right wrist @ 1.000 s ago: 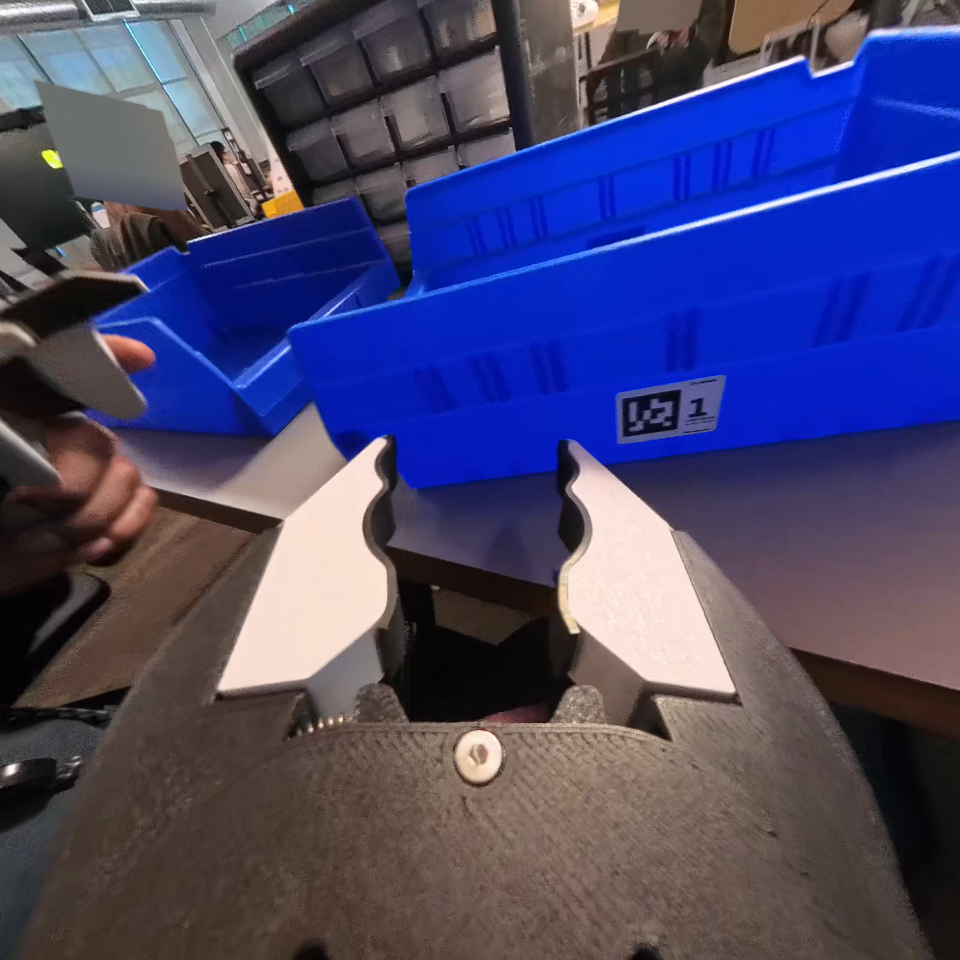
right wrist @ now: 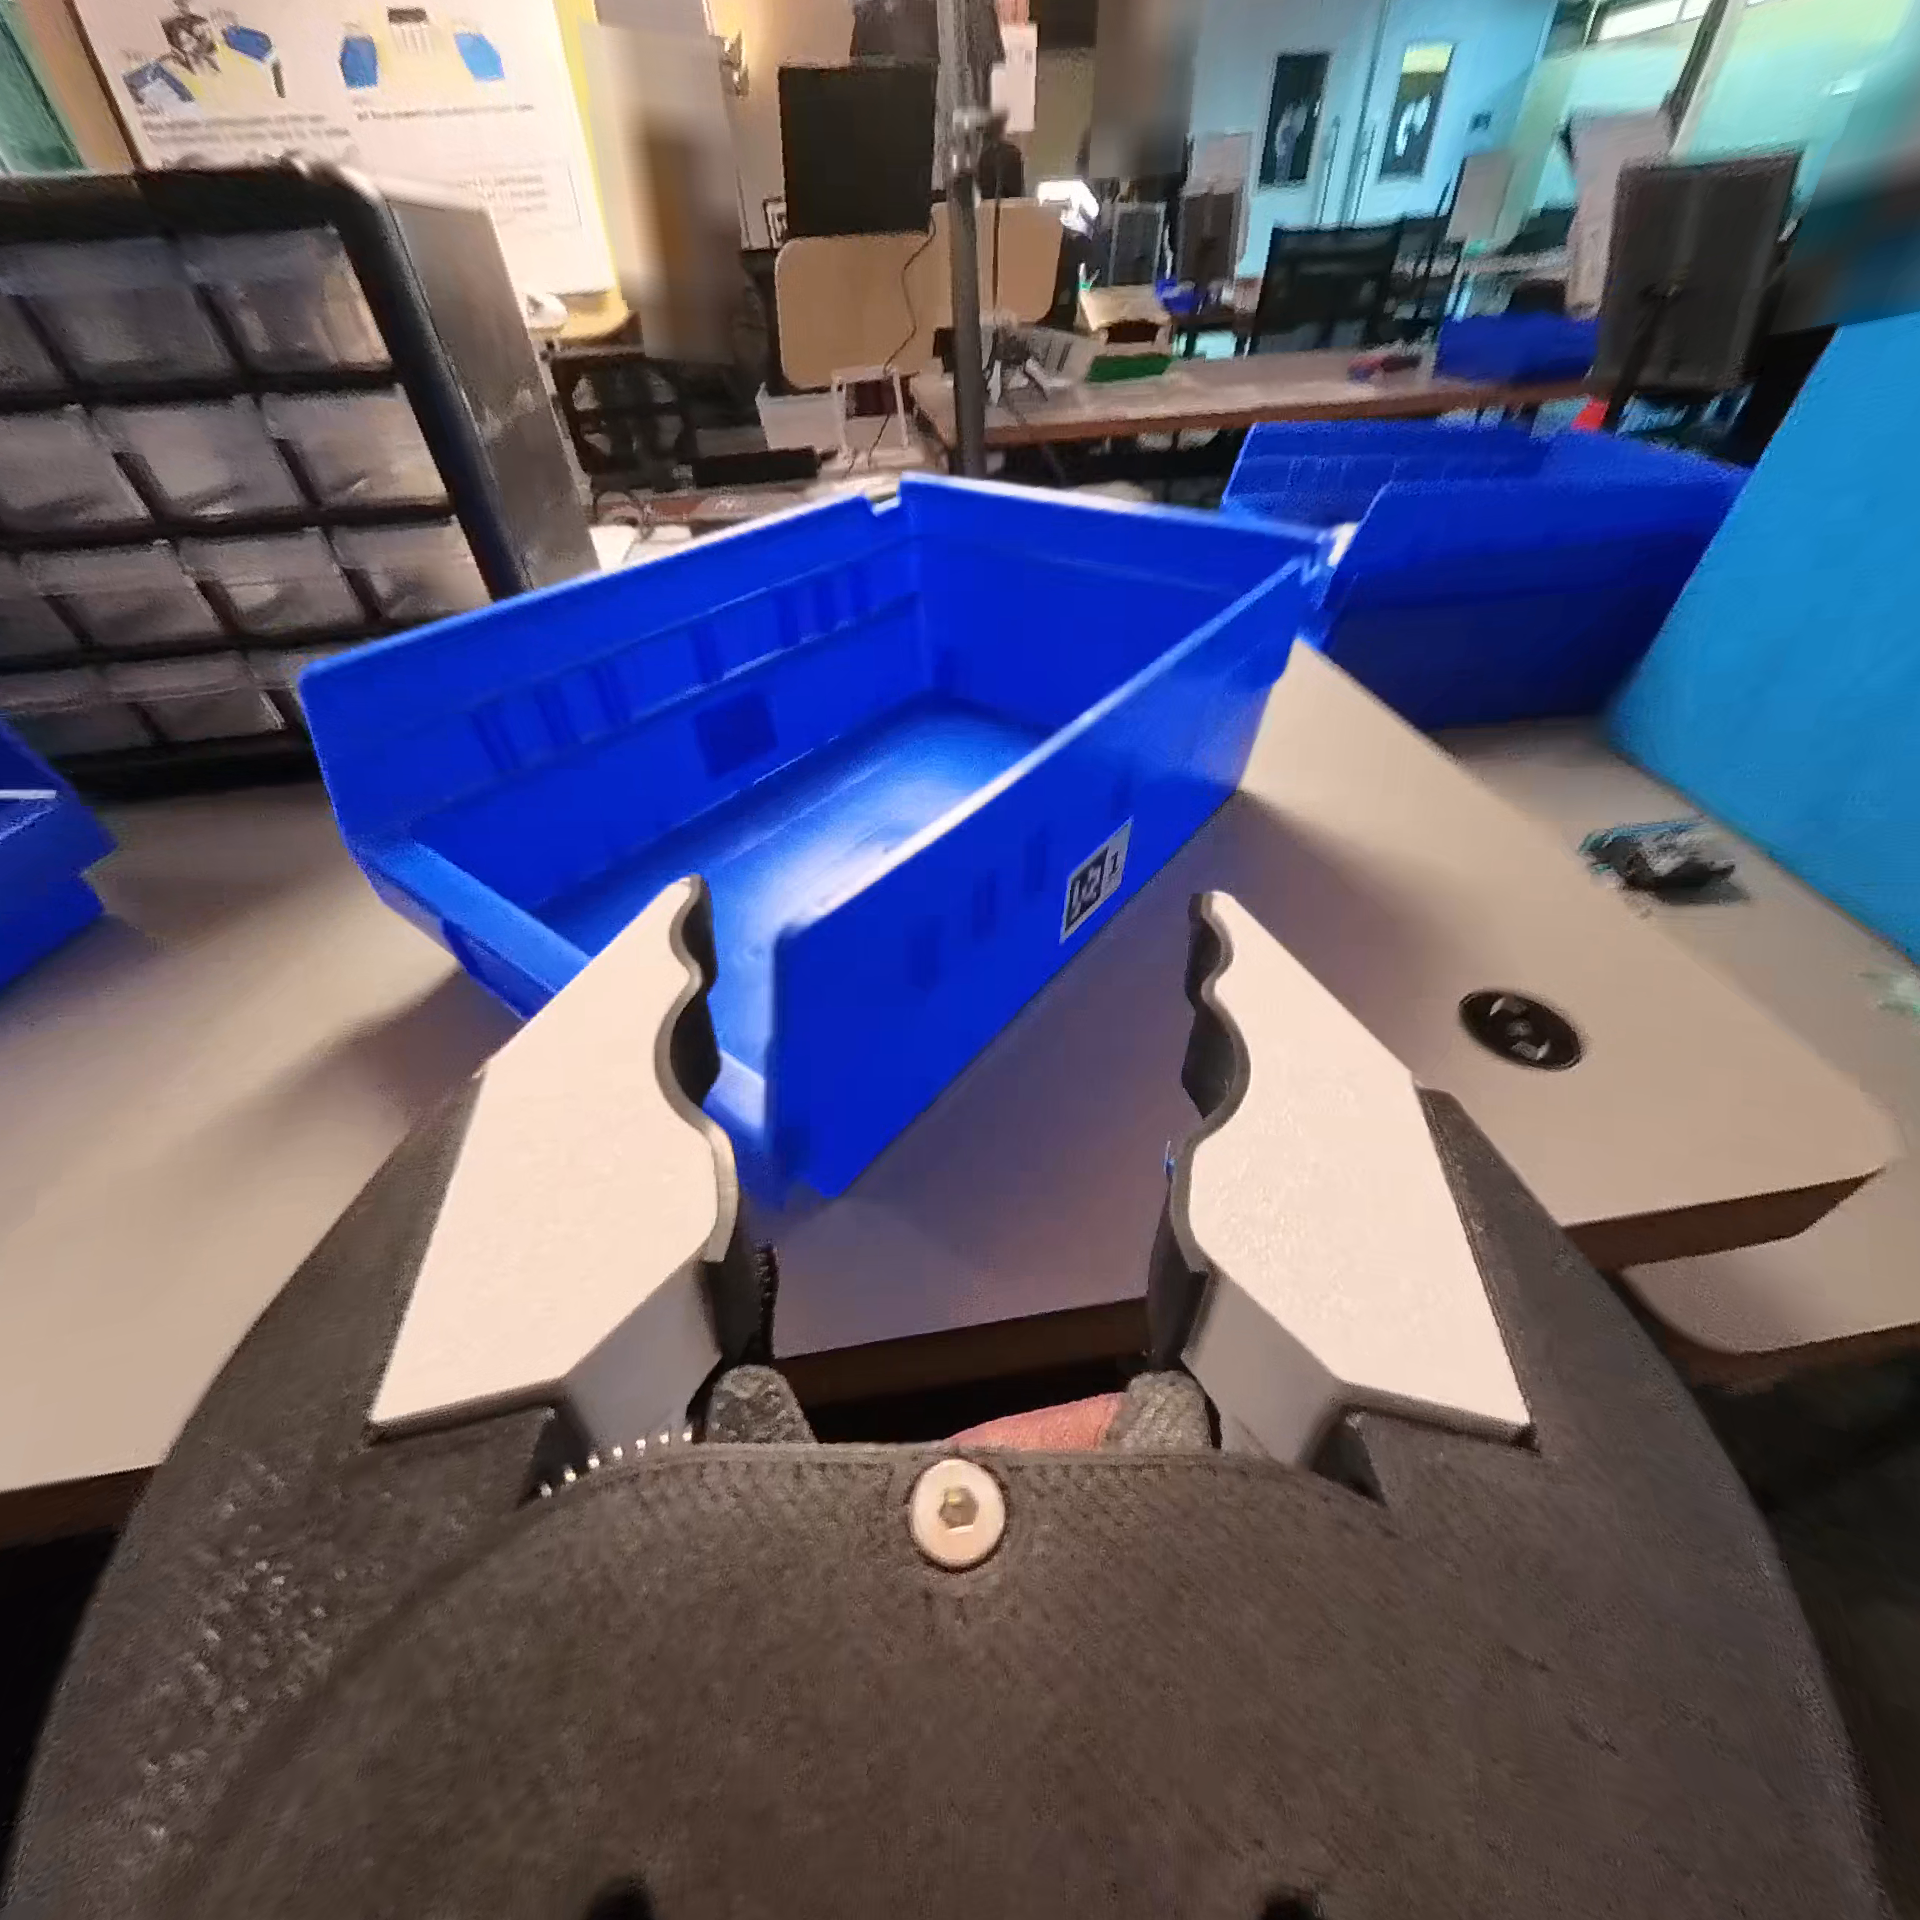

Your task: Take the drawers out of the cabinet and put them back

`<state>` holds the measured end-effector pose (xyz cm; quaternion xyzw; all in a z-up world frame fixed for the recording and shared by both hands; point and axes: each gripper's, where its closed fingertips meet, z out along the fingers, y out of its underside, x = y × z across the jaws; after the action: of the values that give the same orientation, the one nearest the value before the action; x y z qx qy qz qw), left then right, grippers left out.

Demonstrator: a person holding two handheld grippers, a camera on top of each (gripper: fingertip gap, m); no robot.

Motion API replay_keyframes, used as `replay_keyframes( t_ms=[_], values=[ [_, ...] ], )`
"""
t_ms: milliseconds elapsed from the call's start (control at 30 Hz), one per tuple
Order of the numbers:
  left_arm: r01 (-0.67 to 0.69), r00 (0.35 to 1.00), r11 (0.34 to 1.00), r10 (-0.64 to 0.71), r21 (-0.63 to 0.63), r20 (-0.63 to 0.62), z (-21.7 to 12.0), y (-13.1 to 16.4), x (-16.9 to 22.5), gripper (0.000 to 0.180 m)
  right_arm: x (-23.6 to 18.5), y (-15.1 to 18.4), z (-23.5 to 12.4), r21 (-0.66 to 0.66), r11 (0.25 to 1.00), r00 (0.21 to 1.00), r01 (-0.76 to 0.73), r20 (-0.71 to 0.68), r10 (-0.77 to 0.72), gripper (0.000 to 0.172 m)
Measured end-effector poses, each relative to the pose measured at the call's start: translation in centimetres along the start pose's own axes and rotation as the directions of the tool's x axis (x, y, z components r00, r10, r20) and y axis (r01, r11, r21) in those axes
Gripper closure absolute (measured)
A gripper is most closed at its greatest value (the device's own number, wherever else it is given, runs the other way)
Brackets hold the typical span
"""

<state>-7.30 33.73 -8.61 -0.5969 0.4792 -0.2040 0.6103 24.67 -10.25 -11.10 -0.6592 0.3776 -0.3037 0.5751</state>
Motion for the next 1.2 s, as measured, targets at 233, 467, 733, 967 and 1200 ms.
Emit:
replay_keyframes(
  t_ms=[233, 467, 733, 967, 1200],
  values=[
    [0.249, 0.968, 0.965, -0.249, 0.081, -0.006, -2.5, -2.2, 6.7, 0.084, -3.9, -1.0, -0.4, 0.014, 0.983, 0.983, 0.183, 0.004, -0.183, 0.078],
    [0.283, 0.956, 0.959, -0.283, 0.008, 0.078, 0.4, 0.0, 7.1, 0.079, 2.2, 0.3, 2.7, -0.038, 0.990, 0.984, 0.139, -0.107, -0.142, 0.076],
    [0.288, 0.946, 0.958, -0.284, -0.002, 0.159, -1.8, 0.2, 0.1, 0.088, 4.4, -3.2, 1.1, 0.056, 0.988, 0.984, 0.147, -0.113, -0.140, 0.083],
    [0.111, 0.992, 0.994, -0.109, 0.024, -0.064, -1.6, -4.4, 13.1, 0.080, -9.9, -0.8, 1.9, 0.040, 0.983, 0.950, 0.181, 0.252, -0.186, 0.083],
    [0.052, 0.994, 0.997, -0.047, -0.050, 0.094, 0.4, -1.9, 12.1, 0.075, -14.1, 0.5, 6.9, -0.040, 0.983, 0.957, 0.180, 0.237, -0.165, 0.081]
  ],
)
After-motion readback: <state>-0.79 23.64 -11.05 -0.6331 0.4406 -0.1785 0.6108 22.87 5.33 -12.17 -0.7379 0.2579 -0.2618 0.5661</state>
